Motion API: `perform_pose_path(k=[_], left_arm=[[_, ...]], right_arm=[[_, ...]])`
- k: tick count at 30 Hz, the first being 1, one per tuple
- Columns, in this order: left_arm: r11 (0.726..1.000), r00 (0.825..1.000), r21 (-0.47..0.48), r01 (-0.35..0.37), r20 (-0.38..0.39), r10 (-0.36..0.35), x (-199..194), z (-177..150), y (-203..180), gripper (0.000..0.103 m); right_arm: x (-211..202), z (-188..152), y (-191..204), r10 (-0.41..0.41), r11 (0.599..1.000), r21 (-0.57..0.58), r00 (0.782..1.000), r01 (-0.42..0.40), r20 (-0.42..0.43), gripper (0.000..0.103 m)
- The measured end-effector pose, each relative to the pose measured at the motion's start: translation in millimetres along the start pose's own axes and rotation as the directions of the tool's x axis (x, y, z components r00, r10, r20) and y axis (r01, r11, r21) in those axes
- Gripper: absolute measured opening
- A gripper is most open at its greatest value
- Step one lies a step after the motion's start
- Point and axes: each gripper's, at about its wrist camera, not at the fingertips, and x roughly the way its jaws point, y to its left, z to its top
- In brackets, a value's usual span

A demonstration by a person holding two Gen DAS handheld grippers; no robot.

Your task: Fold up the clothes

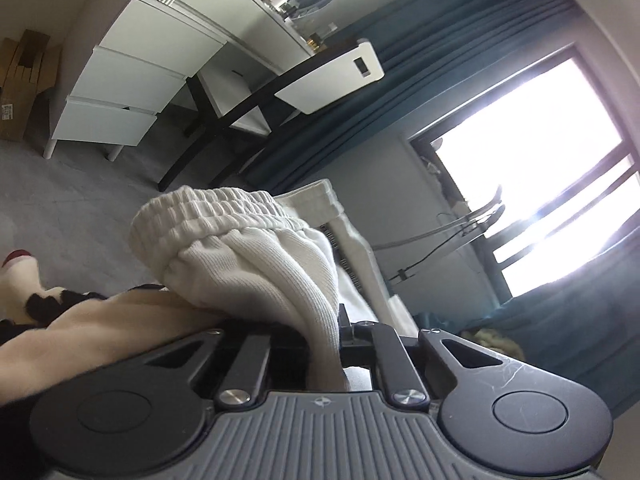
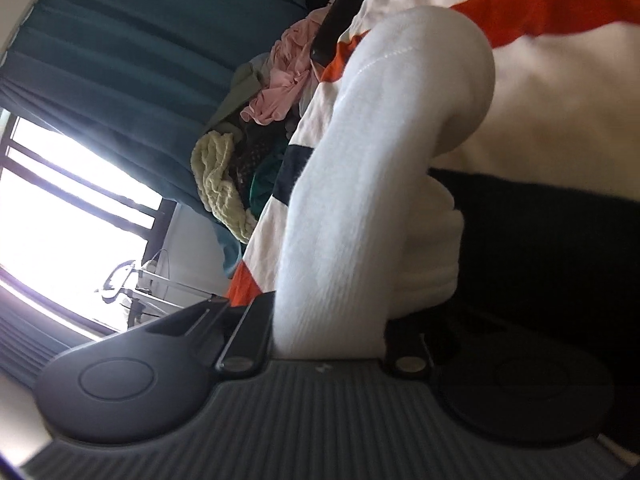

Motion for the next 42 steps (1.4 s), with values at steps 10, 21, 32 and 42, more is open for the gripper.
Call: perform_pose_path(k=[10,21,32,42], left_arm=[[0.999,0.999,0.049,-0.002,-0.042,0.004,-126.6,-9.3,3.2,0.01],[0.939,0.96,0.285,-0.191,-0.144,0.239,-184.7,-35.1,16.3,0.038],[0.74,0.976,0.665,-0.105,-0.074,0.206,-241.1,-133.4,-67.8,0.088],[0.571,0.98,0.82,0.035,-0.141,0.142,-214.8,-243.0,-109.7,0.088]], right_arm=[[-85.4,14.6,-24.6,-0.068,0.994,0.087,0.997,0.071,-0.038,0.017],[-97.0,3.6,-56.2,-0.112,0.965,0.216,0.978,0.149,-0.174,0.05],[-116.8,6.5,-67.7,0.011,0.954,0.297,0.989,0.034,-0.149,0.077],[-110.3,13.6,-90.0,-0.036,0.93,0.363,0.996,0.064,-0.083,0.078]])
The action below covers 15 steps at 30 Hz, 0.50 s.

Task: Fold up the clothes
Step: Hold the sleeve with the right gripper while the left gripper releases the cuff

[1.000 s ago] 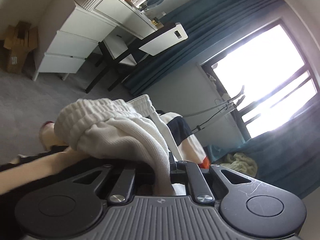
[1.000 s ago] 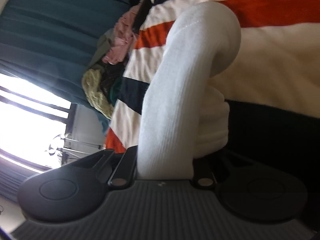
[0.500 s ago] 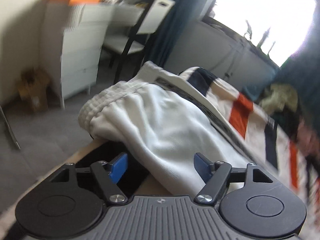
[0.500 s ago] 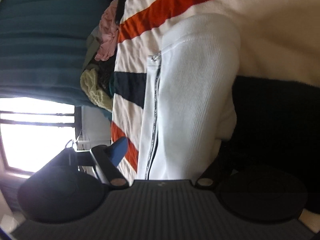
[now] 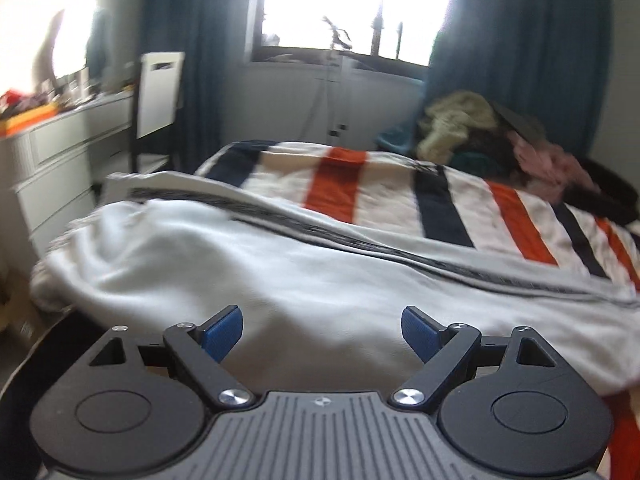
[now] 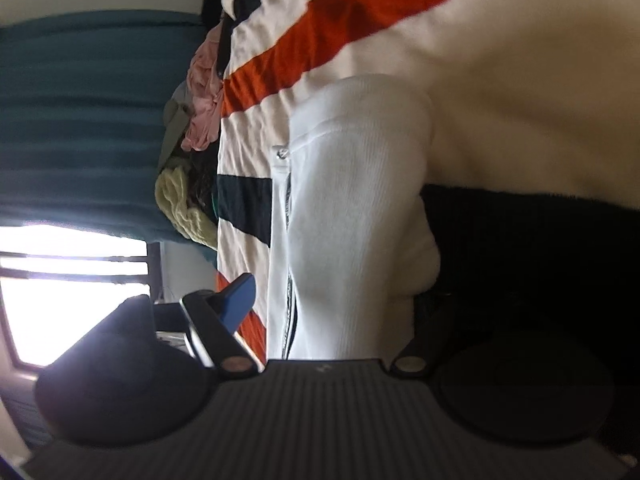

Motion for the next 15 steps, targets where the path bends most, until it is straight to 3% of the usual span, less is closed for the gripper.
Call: perform_pose_path(k=[3,10,15], left_arm=[[0.998,1.0,0.055,-0.004,-0.013,0.005,23.3,-8.1,-22.2,0.088],[0.992,0.991,0.127,-0.022,-0.128,0.039,61.6,-31.1,-38.6,0.095],[0.993,0.989,0.12,-0.014,-0.146,0.032,65.6,-32.8,-33.4,0.096]], right_arm=[[-3.6,-0.2,-3.2,0.023,1.0,0.0,1.0,-0.023,0.009,0.081],[-3.7,0.7,-1.9,0.059,0.998,-0.019,0.996,-0.058,0.061,0.081],[12.1,2.1,6.8,-0.011,0.99,-0.136,0.998,0.02,0.068,0.08]])
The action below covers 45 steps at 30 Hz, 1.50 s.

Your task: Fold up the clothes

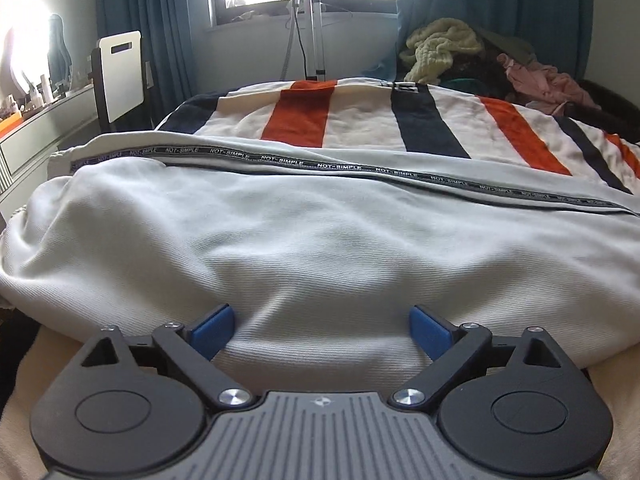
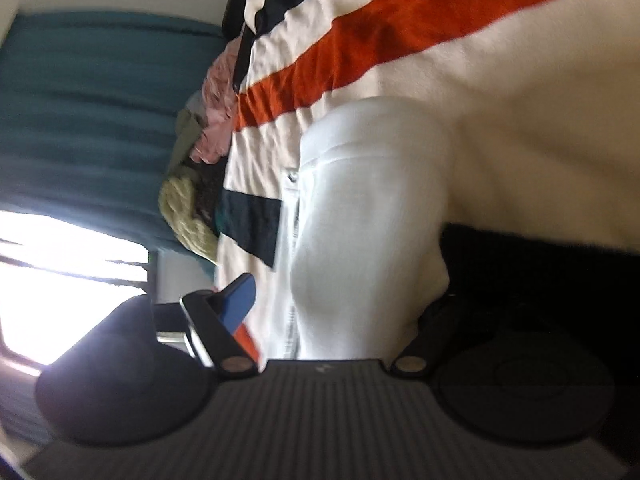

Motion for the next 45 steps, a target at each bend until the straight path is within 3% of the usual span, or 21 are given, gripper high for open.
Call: perform_pose_path(k=[2,6,9,12,17,20,23,24,26,27,29,32,34,38,42,45], left_arm=[[1.0,1.0,-0.004,0.007,-0.003,-0.007,-0.8,-0.1,2.2,0.096],[1.0,1.0,0.022,-0.003,0.002,0.003,-2.4,-0.9,-1.3,0.096],[1.0,1.0,0.017,0.002,-0.002,-0.002,-2.9,-0.3,-0.3,0.096],[1.0,1.0,0.009,0.012,-0.007,-0.012,-3.0,0.3,2.3,0.096],[1.0,1.0,0.014,0.014,-0.011,-0.014,-4.1,-0.4,2.1,0.096],[1.0,1.0,0.005,0.018,-0.013,-0.017,-4.3,0.1,3.3,0.096],[1.0,1.0,-0.003,0.02,-0.014,-0.02,-4.8,0.3,4.2,0.096],[1.0,1.0,-0.002,0.019,-0.015,-0.019,-5.1,0.1,4.1,0.096],[1.0,1.0,-0.001,0.019,-0.014,-0.019,-5.7,-0.1,4.3,0.096],[1.0,1.0,-0.004,0.019,-0.011,-0.019,-6.0,0.3,5.1,0.096],[1.0,1.0,-0.011,0.019,-0.004,-0.019,-6.6,1.1,6.5,0.096],[0.998,1.0,-0.05,0.024,-0.001,-0.024,-9.0,3.7,12.8,0.096],[0.996,1.0,-0.083,0.017,0.006,-0.016,-12.4,5.9,18.6,0.096],[0.988,0.999,-0.152,-0.014,0.035,0.02,-21.5,10.0,32.1,0.096],[0.974,0.993,-0.222,-0.052,0.091,0.073,-34.6,14.2,49.5,0.096],[0.958,0.99,-0.28,-0.064,0.106,0.097,-39.1,15.9,63.2,0.096]], right_arm=[[6.9,0.8,3.7,-0.032,0.997,-0.064,0.999,0.031,-0.013,0.08],[6.0,1.3,5.4,-0.007,0.999,-0.044,1.0,0.008,0.009,0.081],[-4.0,5.5,11.8,0.118,0.992,-0.04,0.992,-0.116,0.04,0.081],[-12.6,6.7,24.2,0.241,0.965,-0.117,0.969,-0.235,0.045,0.081],[-4.5,7.8,14.0,0.105,0.991,-0.09,0.994,-0.102,0.033,0.081],[0.7,11.8,-6.7,0.02,0.999,0.033,1.0,-0.02,0.014,0.076],[2.0,13.2,-3.8,-0.005,1.0,0.003,1.0,0.005,-0.001,0.075],[2.1,12.4,2.5,-0.03,0.999,-0.032,1.0,0.03,-0.001,0.073],[2.5,5.7,15.8,-0.102,0.986,-0.13,0.995,0.102,0.008,0.056],[2.5,2.8,20.4,-0.135,0.975,-0.179,0.991,0.135,0.011,0.043],[-1.0,0.1,33.1,-0.157,0.945,-0.288,0.987,0.157,0.024,0.033],[-14.1,-12.7,67.9,-0.078,0.898,-0.427,0.992,0.111,0.094,0.027],[-26.1,-33.9,99.4,0.005,0.812,-0.578,0.99,0.077,0.139,0.025],[-60.2,-116.5,158.3,0.222,0.463,-0.885,0.96,0.052,0.173,0.024],[-82.4,-222.8,179.4,0.38,0.122,-0.992,0.924,-0.014,0.034,0.024],[-80.5,-304.9,166.4,0.369,-0.103,-0.992,0.923,-0.076,-0.109,0.024]])
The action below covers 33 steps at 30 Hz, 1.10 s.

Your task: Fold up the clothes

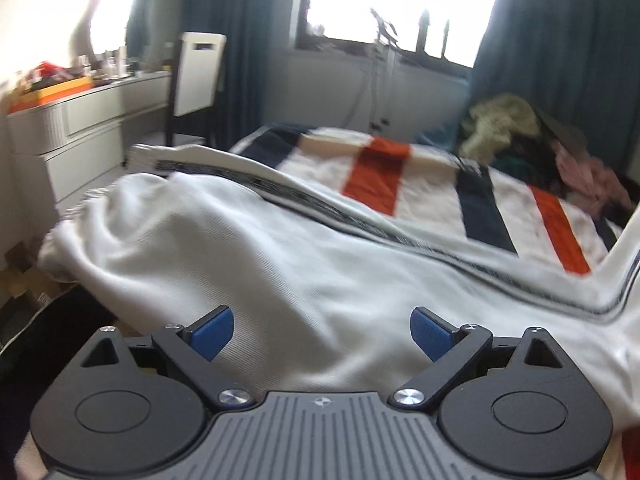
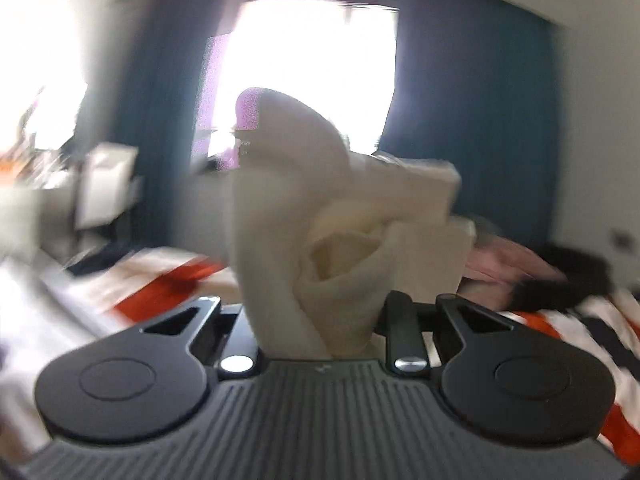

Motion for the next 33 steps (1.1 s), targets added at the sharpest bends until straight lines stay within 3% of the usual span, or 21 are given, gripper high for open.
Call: perform_pose_path(k=[3,5,7,10,14,15,17,18,19,21,24,28,30,33], left_arm=[[0.998,1.0,-0.056,-0.013,0.001,0.013,0.3,4.7,11.9,0.096],[0.997,1.0,-0.075,-0.01,-0.009,0.01,1.5,5.9,16.1,0.096],[0.996,1.0,-0.088,-0.004,-0.021,0.002,2.9,6.3,19.0,0.096],[0.997,1.0,-0.081,0.004,-0.017,-0.005,4.6,5.8,17.3,0.096],[0.997,0.999,-0.067,0.027,-0.018,-0.028,9.0,5.1,10.8,0.096],[0.997,0.999,-0.065,0.033,-0.019,-0.034,9.4,4.8,9.9,0.096],[0.997,0.999,-0.064,0.046,-0.02,-0.048,9.8,4.2,8.6,0.096],[0.996,0.998,-0.065,0.056,-0.017,-0.057,9.0,4.3,8.9,0.096],[0.996,0.998,-0.066,0.065,-0.012,-0.066,7.5,4.5,9.0,0.096],[0.994,0.996,-0.065,0.087,0.005,-0.086,3.1,5.0,8.2,0.096],[0.988,0.99,-0.064,0.141,0.028,-0.139,-3.4,5.7,5.3,0.096],[0.967,0.966,-0.026,0.252,0.067,-0.25,-12.5,5.9,-6.1,0.096],[0.946,0.944,0.002,0.323,0.074,-0.323,-13.0,7.0,-18.0,0.096],[0.883,0.883,0.03,0.468,0.031,-0.469,-1.2,11.2,-39.9,0.096]], right_arm=[[14.0,-32.8,72.9,0.133,0.975,-0.159,0.984,-0.152,-0.12,0.024],[24.6,-61.3,106.9,0.202,0.94,-0.222,0.948,-0.258,-0.247,0.024],[32.3,-81.7,121.7,0.21,0.932,-0.218,0.921,-0.291,-0.328,0.025],[31.1,-80.6,117.9,0.206,0.944,-0.183,0.926,-0.273,-0.317,0.028],[20.1,-70.3,114.3,0.236,0.948,-0.116,0.897,-0.298,-0.375,0.037],[13.9,-68.6,114.4,0.243,0.949,-0.091,0.887,-0.3,-0.393,0.041],[8.6,-60.2,102.5,0.302,0.943,-0.003,0.856,-0.334,-0.42,0.062],[2.5,-55.3,96.8,0.348,0.931,0.054,0.834,-0.36,-0.429,0.079],[-3.6,-50.3,91.1,0.393,0.916,0.111,0.81,-0.385,-0.436,0.087],[-16.5,-40.7,80.0,0.452,0.892,0.203,0.774,-0.404,-0.443,0.087],[-34.4,-30.8,54.9,0.47,0.878,0.322,0.768,-0.355,-0.436,0.087],[-47.8,-28.0,10.5,0.354,0.895,0.417,0.82,-0.157,-0.451,0.087],[-46.3,-31.7,-8.2,0.27,0.904,0.424,0.837,-0.05,-0.476,0.087],[-42.6,-33.7,-27.3,0.21,0.898,0.439,0.851,0.026,-0.481,0.087]])
